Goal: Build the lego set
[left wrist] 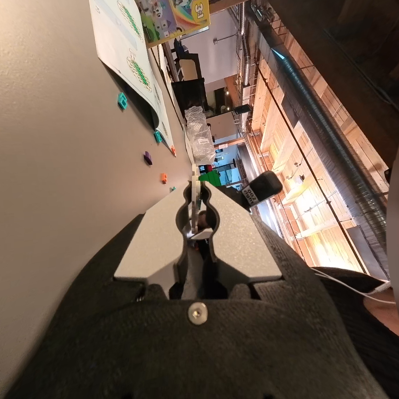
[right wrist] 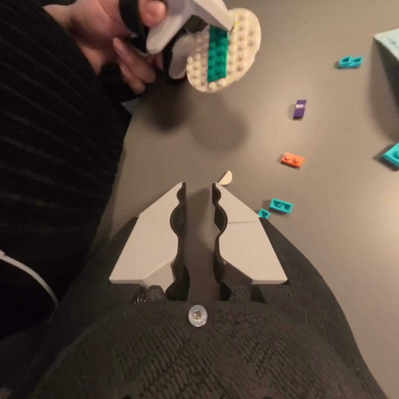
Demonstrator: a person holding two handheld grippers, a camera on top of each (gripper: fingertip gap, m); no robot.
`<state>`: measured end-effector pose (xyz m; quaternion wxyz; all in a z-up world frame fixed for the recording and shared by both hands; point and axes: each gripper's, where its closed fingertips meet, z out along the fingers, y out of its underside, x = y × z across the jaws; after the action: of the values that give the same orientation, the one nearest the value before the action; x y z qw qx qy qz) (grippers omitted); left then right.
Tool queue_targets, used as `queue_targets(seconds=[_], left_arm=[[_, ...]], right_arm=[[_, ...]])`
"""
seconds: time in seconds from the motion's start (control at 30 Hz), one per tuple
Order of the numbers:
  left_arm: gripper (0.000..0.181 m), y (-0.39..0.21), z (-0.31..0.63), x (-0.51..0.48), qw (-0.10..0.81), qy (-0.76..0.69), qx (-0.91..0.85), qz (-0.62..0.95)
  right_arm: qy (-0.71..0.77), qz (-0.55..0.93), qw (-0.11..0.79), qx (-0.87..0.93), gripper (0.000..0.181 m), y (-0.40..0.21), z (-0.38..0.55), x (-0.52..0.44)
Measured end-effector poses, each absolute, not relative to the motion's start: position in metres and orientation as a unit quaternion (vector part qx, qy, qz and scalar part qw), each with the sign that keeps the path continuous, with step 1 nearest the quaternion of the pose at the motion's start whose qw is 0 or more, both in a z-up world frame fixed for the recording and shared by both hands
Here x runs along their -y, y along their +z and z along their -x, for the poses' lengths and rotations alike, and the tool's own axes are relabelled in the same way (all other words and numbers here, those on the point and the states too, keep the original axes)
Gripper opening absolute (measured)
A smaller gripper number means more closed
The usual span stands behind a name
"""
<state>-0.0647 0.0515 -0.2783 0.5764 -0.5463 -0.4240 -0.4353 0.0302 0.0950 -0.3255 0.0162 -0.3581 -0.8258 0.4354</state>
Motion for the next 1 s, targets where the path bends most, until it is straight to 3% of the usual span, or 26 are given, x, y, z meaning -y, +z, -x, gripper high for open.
queue_targets(seconds=[0.2,0.4,0.67,1.0], left_arm=[[0.007,-0.280,0.063,-0.052,0.570,-0.442,0.427,0.546],[0.007,-0.281,0.064,-0.051,0.569,-0.440,0.430,0.546],[0.007,-0.283,0.063,-0.052,0.564,-0.442,0.435,0.546],[0.007,-0.284,0.062,-0.054,0.561,-0.455,0.487,0.490]], right_arm=[[0.423,0.337,0.072,0.838,0.031,-0.332,-0.015,-0.105],[0.445,0.299,0.010,0.844,0.029,-0.327,-0.035,-0.087],[0.436,0.279,0.102,0.849,0.029,-0.327,-0.013,-0.096],[0.400,0.262,0.118,0.870,0.014,-0.335,-0.010,-0.095]])
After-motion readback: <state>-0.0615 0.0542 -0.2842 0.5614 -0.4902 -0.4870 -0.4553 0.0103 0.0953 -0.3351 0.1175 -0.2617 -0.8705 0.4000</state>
